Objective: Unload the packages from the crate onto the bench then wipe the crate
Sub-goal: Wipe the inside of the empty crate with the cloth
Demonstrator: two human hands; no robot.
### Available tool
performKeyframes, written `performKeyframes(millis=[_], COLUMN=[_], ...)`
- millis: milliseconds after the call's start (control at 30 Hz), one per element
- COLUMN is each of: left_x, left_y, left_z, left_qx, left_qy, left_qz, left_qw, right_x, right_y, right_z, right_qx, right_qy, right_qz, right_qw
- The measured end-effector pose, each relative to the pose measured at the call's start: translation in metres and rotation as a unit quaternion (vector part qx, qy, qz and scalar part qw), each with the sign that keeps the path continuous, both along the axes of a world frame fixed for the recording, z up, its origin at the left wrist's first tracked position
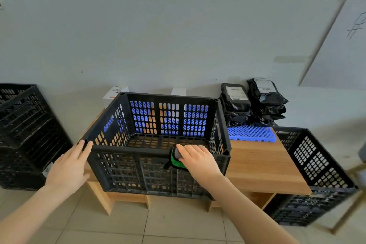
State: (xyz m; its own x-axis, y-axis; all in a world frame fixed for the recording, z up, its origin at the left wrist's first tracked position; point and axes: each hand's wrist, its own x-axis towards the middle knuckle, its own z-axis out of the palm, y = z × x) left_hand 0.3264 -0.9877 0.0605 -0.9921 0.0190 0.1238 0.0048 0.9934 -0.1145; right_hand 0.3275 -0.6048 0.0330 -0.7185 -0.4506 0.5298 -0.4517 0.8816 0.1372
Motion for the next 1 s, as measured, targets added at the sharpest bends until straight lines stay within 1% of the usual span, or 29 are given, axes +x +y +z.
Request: performKeyframes(millis=[167, 267, 400, 500, 633, 767, 1000], left_x=[-0.001, -0.002, -0.004, -0.005, -0.005, -0.004, -0.011], left_y=[-0.001, -0.003, -0.008, -0.012, -0.019, -0.023, -0.048], left_z=[-0.004, -0.003, -0.001, -0.001, -0.003, -0.003, -0.003], left_qx=[0.017, 0.024, 0.034, 0.056, 0.113, 0.161, 0.262], left_qy=[0.000, -0.004, -0.007, -0.009, 0.001, 0.021, 0.060], left_qz=[-0.002, -0.014, -0.034, -0.041, -0.063, -0.087, -0.139], left_qw=[1.000, 1.000, 0.999, 0.998, 0.992, 0.983, 0.953], right_x=[0.025, 0.027, 0.032, 0.031, 0.015, -0.008, -0.051], right_y=[0.067, 0.063, 0.046, 0.034, -0.024, -0.102, -0.245], right_z=[0.006, 0.011, 0.010, 0.011, 0.013, 0.011, 0.010], right_qx=[0.011, 0.004, -0.015, -0.009, 0.007, -0.002, -0.014], right_qy=[0.002, -0.015, -0.008, -0.003, -0.013, -0.027, -0.053], right_qz=[-0.048, -0.074, -0.123, -0.127, -0.103, -0.085, -0.014], right_qw=[0.999, 0.997, 0.992, 0.992, 0.995, 0.996, 0.998])
